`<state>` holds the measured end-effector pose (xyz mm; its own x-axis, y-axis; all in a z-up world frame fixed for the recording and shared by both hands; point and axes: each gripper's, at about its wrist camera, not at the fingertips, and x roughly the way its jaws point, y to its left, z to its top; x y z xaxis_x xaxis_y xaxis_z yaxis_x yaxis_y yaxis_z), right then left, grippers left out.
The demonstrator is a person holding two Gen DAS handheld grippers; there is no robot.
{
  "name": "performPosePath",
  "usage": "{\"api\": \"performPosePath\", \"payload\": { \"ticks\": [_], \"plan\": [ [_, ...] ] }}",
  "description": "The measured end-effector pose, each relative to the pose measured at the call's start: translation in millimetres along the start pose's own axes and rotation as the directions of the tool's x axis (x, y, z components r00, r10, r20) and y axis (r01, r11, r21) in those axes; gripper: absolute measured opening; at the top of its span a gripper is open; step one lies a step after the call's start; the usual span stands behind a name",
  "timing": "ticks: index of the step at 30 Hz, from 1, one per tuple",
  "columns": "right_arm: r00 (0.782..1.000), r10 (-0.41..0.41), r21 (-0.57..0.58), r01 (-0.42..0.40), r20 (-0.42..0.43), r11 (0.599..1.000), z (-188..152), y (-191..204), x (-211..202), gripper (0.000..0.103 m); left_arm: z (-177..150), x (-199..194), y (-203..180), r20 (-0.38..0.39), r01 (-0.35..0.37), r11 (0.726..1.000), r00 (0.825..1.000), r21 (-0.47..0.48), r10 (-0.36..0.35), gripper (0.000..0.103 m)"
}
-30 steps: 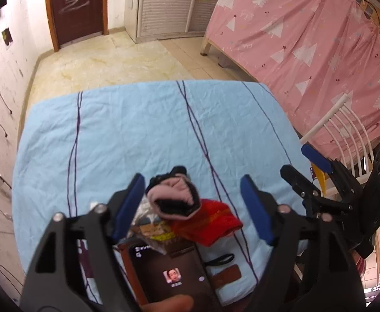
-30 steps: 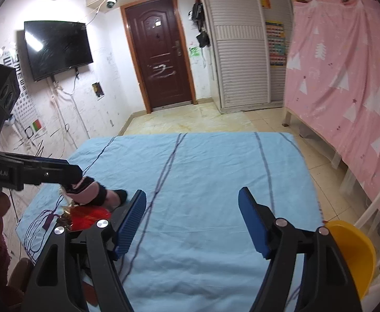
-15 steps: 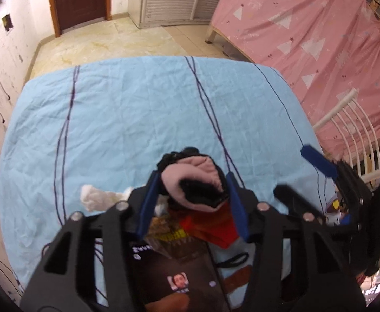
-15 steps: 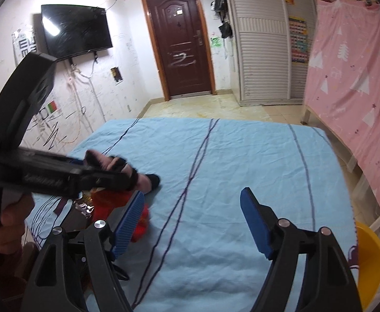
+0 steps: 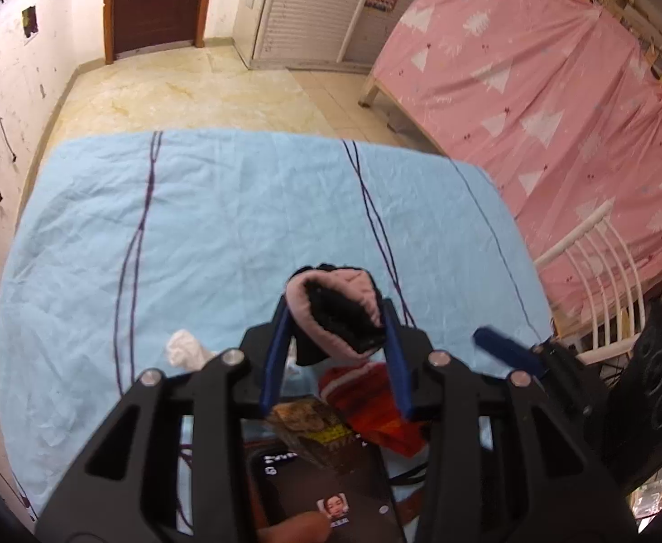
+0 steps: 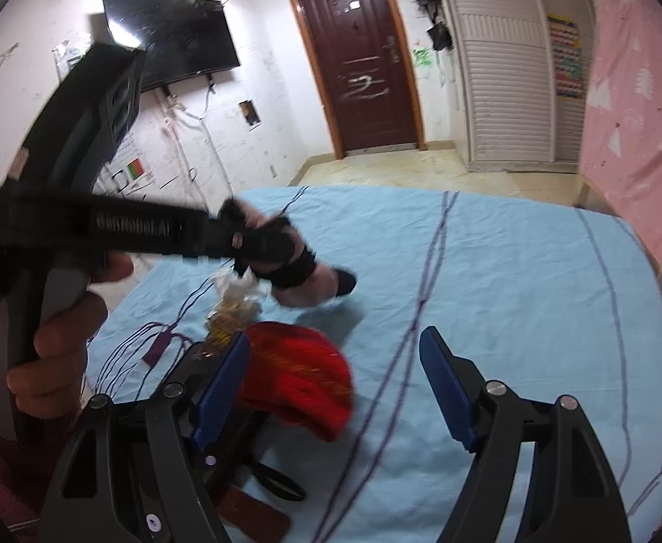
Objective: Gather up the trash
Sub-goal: 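Grasp the pink-black glove with the left tool while the right tool grasps the red cloth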
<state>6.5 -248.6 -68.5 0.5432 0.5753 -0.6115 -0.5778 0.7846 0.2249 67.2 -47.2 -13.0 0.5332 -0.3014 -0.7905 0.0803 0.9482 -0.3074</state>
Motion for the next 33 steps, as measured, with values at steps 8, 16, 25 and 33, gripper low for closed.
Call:
{"api": "performPosePath", "payload": {
  "ticks": [8,16,25,33],
  "plan": [
    [0.996,0.060,0.044,-0.057,-0.070,0.997,-2,5,24,0.071,8,-31,20,0.093,0.018,0.999,0.996,-0.042,-0.014,0.036],
    [0.989,0.088,0.066,-0.080,-0.117,0.995,1,9,38,0.054,7,-43,37,0.123,0.017,0.997,0.992,-0.070,-0.009,0.036],
    [0.995,0.055,0.064,-0.049,-0.080,0.997,8,11,37,0.019,7,-45,40,0.131,0.021,0.997,0.991,-0.073,-0.011,0.036],
    [0.999,0.010,0.103,-0.013,0.036,0.995,22,-10,1,0.019,14,-46,17,0.142,0.017,0.999,0.990,-0.029,-0.013,0.036]
  ]
}}
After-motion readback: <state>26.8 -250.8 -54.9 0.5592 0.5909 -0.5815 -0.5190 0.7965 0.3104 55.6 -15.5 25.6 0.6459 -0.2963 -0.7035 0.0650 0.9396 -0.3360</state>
